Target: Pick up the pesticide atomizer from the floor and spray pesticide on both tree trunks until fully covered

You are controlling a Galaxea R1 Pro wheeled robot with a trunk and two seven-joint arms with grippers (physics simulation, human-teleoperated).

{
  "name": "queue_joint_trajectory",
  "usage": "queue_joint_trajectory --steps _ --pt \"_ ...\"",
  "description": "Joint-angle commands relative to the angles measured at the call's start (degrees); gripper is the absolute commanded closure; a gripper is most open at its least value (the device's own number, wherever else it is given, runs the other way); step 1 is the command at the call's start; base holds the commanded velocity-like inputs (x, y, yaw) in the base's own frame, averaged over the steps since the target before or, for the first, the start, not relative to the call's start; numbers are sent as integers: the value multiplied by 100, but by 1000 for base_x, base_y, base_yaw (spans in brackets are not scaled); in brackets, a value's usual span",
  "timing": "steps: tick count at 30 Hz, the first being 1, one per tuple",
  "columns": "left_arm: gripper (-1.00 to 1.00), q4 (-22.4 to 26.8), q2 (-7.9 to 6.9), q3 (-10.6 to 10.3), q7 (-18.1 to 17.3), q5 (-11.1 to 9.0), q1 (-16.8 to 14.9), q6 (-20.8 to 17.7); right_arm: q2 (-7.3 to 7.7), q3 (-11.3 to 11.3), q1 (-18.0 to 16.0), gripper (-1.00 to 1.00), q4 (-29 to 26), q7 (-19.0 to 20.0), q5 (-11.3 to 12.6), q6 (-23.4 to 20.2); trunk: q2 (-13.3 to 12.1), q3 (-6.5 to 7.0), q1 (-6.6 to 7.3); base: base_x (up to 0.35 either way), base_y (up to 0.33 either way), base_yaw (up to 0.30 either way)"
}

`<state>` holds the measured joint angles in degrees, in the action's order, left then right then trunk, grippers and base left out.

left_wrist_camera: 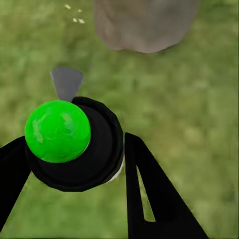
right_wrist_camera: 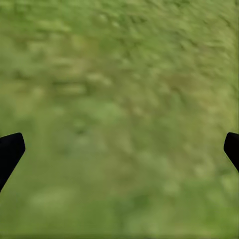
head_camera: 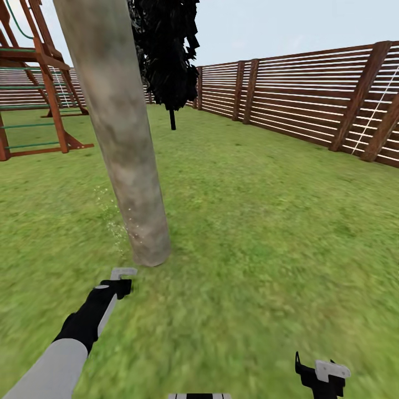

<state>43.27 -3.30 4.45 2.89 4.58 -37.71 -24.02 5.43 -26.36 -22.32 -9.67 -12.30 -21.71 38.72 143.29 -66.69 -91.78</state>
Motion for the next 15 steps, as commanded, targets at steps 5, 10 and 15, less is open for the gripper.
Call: queue_joint_trajectory --steps 5,10,15 --pt "100 5 24 -30 60 -45 7 20 -4 -1 0 -100 0 0 0 0 0 0 0 0 -80 4" --pt "100 5 83 -9 63 -36 1 22 -7 -1 0 -100 0 0 0 0 0 0 0 3 -258 215" --pt "100 4 84 -6 63 -44 1 29 -7 -1 -2 -100 0 0 0 -2 0 0 0 172 -227 129"
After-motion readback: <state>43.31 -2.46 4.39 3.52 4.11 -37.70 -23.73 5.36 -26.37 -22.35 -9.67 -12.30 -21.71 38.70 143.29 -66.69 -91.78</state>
